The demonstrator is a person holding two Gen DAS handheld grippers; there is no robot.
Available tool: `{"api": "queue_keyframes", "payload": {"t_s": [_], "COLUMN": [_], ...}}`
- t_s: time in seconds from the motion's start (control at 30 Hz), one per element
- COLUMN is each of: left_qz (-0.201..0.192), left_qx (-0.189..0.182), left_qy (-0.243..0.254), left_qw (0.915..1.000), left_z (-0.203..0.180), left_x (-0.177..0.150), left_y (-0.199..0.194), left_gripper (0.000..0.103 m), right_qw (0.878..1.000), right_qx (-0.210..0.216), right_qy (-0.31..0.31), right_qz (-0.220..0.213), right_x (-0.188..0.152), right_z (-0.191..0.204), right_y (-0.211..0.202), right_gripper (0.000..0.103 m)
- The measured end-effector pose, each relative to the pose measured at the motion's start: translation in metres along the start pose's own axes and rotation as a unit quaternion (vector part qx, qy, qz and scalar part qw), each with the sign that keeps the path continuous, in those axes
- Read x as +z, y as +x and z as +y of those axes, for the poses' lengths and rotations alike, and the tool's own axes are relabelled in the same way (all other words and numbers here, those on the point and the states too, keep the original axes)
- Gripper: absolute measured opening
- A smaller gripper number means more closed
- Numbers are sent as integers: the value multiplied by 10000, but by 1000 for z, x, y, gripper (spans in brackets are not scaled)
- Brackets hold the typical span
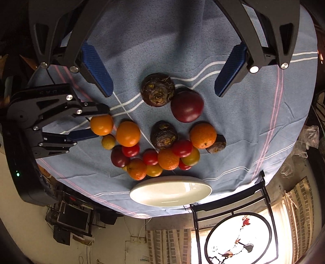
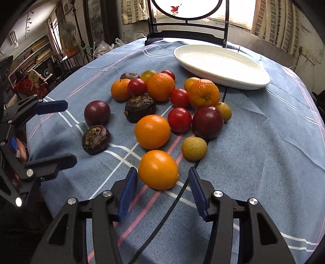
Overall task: Organize fruits
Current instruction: 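Grasp a large orange with the right tool while the left tool grasps a dark brown fruit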
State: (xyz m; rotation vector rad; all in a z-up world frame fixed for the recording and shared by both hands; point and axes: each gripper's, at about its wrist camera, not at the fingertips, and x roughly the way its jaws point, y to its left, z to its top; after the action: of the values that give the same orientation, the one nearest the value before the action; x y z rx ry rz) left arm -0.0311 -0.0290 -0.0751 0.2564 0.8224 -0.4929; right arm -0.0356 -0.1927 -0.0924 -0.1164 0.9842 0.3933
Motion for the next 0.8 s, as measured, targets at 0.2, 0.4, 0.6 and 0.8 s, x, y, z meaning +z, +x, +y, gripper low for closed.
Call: {"api": "queue_keyframes", "payload": {"t_s": [0.2, 0.4, 0.6, 0.8], "left_qz": [429, 490, 675, 770], "left_qx": [40, 27, 128, 127], "left_qy": [-309, -530, -384, -491], "left_qw": [9986, 9974, 9969, 9957], "left_z": [4, 8, 1, -2], "left_x": [3, 8, 1, 3], "left_y": [25, 24, 22, 28], "left_gripper": [71, 65, 62, 52], "right_qw": [9999, 9999, 10000, 10000], "right_qx": [77, 128, 80, 89], "right_qy": [-107, -56, -51, -26], "right_qz": [-33, 20, -18, 27], "right_x": [0, -3, -3, -4], "right_z": [-4, -8, -9, -10], "right_y": [-6, -12, -14, -10], "right_gripper": [37, 37, 37, 37]}}
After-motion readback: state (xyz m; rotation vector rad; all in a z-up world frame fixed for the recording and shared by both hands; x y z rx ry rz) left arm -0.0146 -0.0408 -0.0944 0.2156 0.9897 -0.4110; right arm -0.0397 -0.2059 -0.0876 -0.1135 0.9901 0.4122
